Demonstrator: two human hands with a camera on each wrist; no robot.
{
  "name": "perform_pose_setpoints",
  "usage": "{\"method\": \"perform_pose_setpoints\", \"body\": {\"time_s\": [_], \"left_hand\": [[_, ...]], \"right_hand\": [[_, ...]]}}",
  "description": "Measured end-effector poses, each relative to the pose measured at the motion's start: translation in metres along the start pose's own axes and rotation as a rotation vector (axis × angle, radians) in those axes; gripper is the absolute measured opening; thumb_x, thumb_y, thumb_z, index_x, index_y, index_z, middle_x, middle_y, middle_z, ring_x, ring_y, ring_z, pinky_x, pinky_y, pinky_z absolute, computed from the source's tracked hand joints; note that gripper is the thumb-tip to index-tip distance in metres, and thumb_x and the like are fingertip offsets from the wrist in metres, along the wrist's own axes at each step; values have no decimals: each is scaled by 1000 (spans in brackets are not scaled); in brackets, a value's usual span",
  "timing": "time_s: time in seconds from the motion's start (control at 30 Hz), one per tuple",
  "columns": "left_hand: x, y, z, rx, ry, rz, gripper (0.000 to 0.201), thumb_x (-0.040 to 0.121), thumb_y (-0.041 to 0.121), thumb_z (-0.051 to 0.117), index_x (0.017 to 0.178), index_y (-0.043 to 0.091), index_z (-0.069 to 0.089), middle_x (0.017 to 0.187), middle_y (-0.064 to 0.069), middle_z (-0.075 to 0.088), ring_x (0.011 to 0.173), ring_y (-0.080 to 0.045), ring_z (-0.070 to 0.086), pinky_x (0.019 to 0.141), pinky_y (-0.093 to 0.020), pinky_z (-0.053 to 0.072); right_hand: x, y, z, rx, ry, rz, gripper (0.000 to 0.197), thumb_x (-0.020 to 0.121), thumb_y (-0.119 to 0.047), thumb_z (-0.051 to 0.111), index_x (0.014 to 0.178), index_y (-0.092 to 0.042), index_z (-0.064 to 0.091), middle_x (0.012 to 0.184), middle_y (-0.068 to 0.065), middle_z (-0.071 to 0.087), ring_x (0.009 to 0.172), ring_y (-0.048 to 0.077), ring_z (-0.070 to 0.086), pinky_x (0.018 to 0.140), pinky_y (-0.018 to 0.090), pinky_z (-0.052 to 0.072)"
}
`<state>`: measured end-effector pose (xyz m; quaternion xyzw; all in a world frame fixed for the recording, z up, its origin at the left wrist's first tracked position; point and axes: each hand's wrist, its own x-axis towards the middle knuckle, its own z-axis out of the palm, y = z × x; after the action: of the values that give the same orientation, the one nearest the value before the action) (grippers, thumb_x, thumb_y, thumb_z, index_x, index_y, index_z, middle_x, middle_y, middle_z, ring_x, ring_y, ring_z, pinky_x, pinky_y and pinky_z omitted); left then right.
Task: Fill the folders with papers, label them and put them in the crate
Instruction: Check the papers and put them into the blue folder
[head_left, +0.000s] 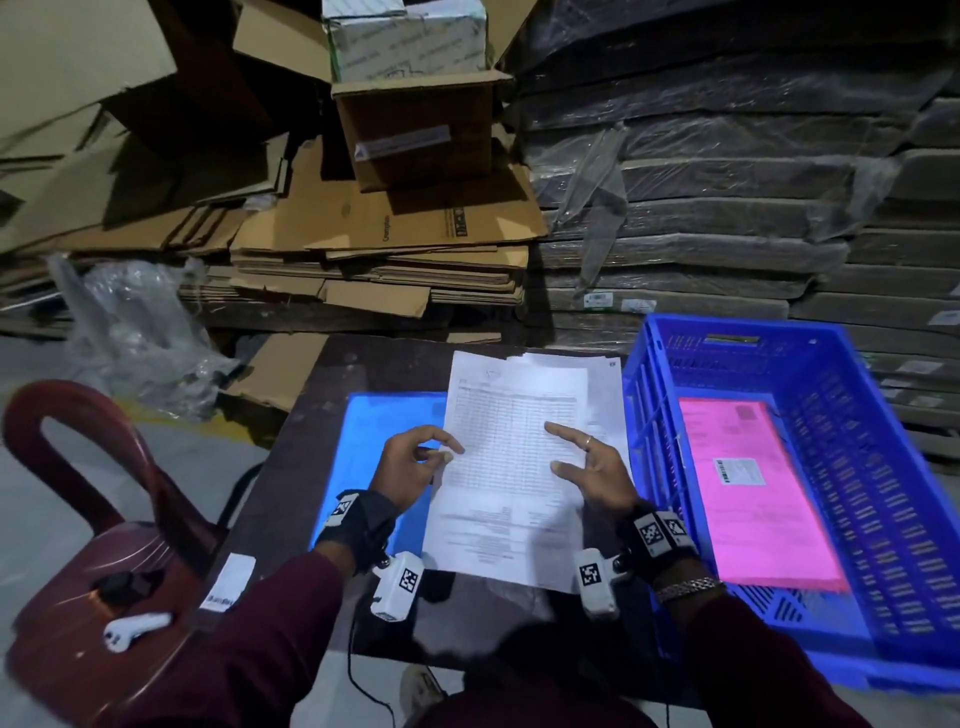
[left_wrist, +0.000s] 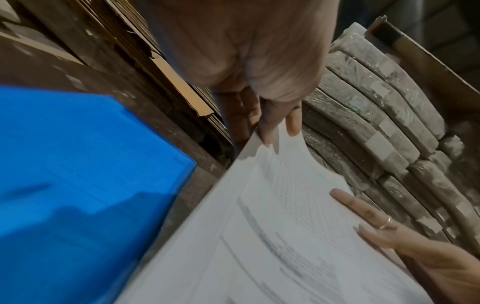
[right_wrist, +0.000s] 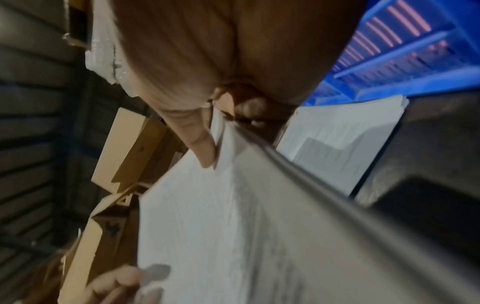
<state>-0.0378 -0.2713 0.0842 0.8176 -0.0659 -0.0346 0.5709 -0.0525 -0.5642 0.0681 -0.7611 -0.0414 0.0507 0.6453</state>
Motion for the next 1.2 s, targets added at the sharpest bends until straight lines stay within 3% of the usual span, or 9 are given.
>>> {"method": "perform_pose_setpoints", "body": {"time_s": [0.07,0.17,0.4,0.57,0.77,0.87,0.97,1.07,1.2], "left_hand": [[0,-4,-10,-38,35,-42,17,89,1,65,84,16,73,76,-28,63,51,-45,46,50,-38,44],[1,-18,-25,-109,65,-101,14,88,3,66,85,14,74,64,-29,52,50,-34,33,56,-33,36],[-5,-38,-40,-170,101,-287,27,86,-6,51,96,17,59,109,-14,59,86,-29,64,69,-36,50],[-22,-91,-17,614,-50,-526,58,76,34,76,125,17,49,120,-10,55,108,-32,61,88,-37,48],[-21,-91,41,954,-136,-728,109,54,89,59,139,24,33,140,-9,34,126,-35,40,93,-56,43],[-23,-80,53,1012,-146,-717,111,58,89,55,142,22,26,147,-14,27,129,-43,38,93,-61,41],[-25,-84,56,1071,-173,-651,96,77,68,59,145,13,20,152,-23,19,129,-51,40,93,-60,46],[-23,-84,55,1076,-173,-616,78,85,54,55,142,9,27,147,-26,26,120,-49,50,96,-52,47],[-24,-81,43,996,-126,-559,44,95,43,44,126,13,46,127,-16,47,108,-37,59,88,-42,47]], "right_hand": [[4,0,8,-3,-50,15,54,84,8,68,135,-9,57,139,-5,56,132,-3,45,105,9,34],[11,0,20,-23,-133,5,56,84,6,70,136,-10,56,141,-5,55,134,0,44,107,10,33],[33,-4,22,10,-99,11,59,78,17,69,133,-1,57,136,3,58,120,-13,51,99,7,39],[49,4,4,24,89,73,61,82,23,59,130,-13,57,70,-30,65,63,-9,58,58,3,42],[57,17,-14,-108,191,103,66,82,14,64,118,-41,66,100,-16,65,63,-13,45,59,4,35],[60,22,-21,-148,195,130,66,83,12,63,122,-41,64,61,-34,48,49,-13,40,59,7,29],[61,25,-29,-174,200,132,66,82,13,64,128,-34,62,52,-38,43,51,-12,41,64,13,27],[61,23,-31,-194,240,133,65,80,14,64,129,-29,63,70,-36,49,62,-13,47,68,13,36],[62,25,-28,-112,299,153,64,81,13,65,131,-27,62,126,-12,53,112,12,58,98,36,49]]}}
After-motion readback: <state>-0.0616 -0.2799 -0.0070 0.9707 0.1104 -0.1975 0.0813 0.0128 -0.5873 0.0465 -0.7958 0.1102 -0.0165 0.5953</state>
